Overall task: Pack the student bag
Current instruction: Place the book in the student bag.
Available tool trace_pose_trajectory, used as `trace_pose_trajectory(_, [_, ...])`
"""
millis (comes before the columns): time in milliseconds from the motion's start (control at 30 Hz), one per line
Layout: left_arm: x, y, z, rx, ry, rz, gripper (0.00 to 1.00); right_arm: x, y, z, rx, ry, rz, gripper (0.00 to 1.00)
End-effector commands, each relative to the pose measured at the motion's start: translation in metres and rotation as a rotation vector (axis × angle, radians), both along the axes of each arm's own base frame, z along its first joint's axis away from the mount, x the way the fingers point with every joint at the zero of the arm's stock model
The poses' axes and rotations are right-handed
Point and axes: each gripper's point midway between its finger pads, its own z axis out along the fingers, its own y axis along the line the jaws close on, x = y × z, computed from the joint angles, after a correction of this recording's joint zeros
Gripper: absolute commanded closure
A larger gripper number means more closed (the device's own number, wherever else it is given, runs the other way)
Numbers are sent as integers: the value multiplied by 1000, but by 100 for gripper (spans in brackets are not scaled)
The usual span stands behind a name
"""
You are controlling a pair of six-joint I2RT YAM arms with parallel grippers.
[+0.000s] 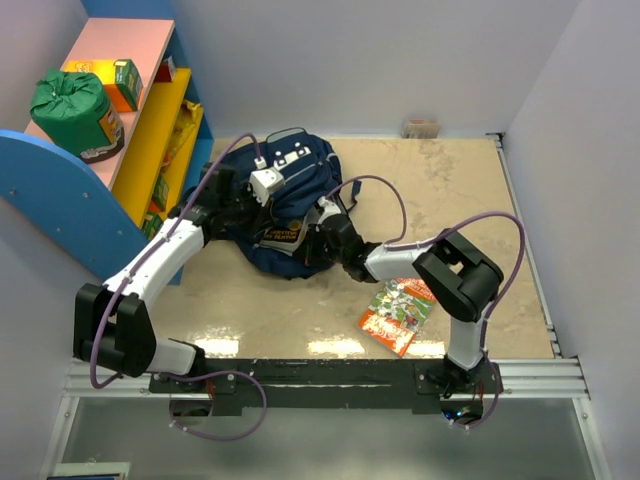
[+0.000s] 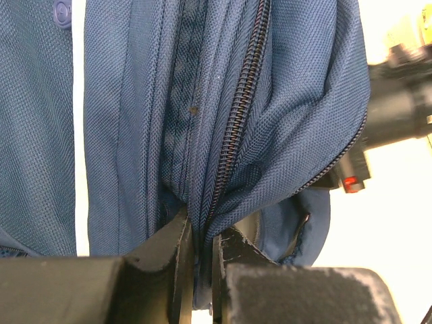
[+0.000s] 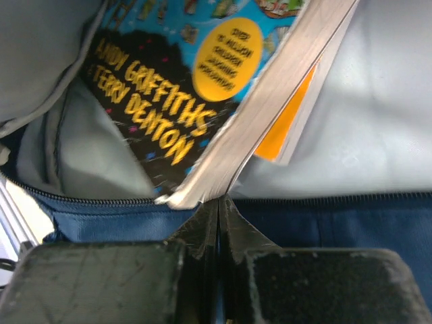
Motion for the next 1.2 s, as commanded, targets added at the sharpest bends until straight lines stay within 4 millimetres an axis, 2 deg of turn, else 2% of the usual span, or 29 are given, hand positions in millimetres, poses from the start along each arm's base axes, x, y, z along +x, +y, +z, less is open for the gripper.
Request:
trace_pose_trajectory(0, [5,-25,58,-122,-168,-97,100,25,24,23,108,-39,-43,100])
trace_pose_trajectory(67, [4,-23,58,-120,-172,-96,100,33,22,23,125,-38,-101,100])
trace_pose_trajectory(200, [1,-23,57,-115,-170,-104,100,64,11,30,137,-67,-290,100])
trace_pose_trajectory(300, [-1,-21,57,-102,-177,-109,100,81,0,45,102,-106,-378,100])
trace_pose_trajectory(367, [-3,-19,55,-93,-185,-111,100,89,-3,59,82,-134,-365,100])
trace_pose_trajectory(433, [-4,-17,54,-85,-193,-109,100,83,-12,57,18,-117,-359,100])
trace_pose_trajectory(467, [-5,-17,53,-84,-192,-108,100,80,-17,67,7,-119,-367,90])
trace_pose_trajectory(500, [-7,-17,52,-84,-190,-113,100,70,-29,56,-70,-70,-368,88])
trace_pose_trajectory(533, [-7,-17,50,-83,-191,-114,100,65,-36,53,-112,-47,-375,87])
trace_pose_trajectory(567, [-8,-17,50,-82,-190,-116,100,65,-45,61,-113,-13,-422,88])
trace_pose_trajectory(600, [-8,-17,50,-83,-193,-118,100,49,-64,40,-216,87,-429,93])
trace_pose_trajectory(633, [-9,-16,49,-81,-194,-118,100,43,-74,34,-254,144,-440,99])
trace_pose_trajectory(667, [-9,-16,48,-79,-194,-120,100,31,-93,27,-329,246,-438,100])
trace_pose_trajectory(700, [-9,-16,49,-79,-200,-121,100,26,-101,25,-354,285,-432,100])
trace_pose_trajectory(767, [-10,-16,50,-80,-205,-123,100,14,-125,22,-426,303,-448,100])
trace_pose_trajectory(800, [-10,-16,50,-84,-205,-124,100,12,-133,44,-397,255,-466,100])
trace_pose_trajectory(833, [-10,-16,50,-84,-205,-122,100,-4,-143,33,-413,276,-457,100])
trace_pose_trajectory(867, [-11,-17,50,-88,-202,-124,100,-6,-150,38,-403,259,-475,88])
trace_pose_trajectory(900, [-13,-17,52,-92,-206,-128,100,-10,-158,51,-378,247,-496,66])
trace_pose_trajectory(933, [-13,-16,54,-91,-209,-125,100,-16,-169,46,-391,276,-542,22])
trace_pose_trajectory(967, [-14,-16,54,-92,-212,-125,100,-29,-183,40,-446,317,-562,11])
trace_pose_trajectory(1033, [-15,-16,57,-100,-225,-125,100,-35,-194,42,-472,325,-597,2])
trace_pose_trajectory(1167, [-18,-17,60,-110,-231,-131,100,-52,-219,42,-576,348,-676,1])
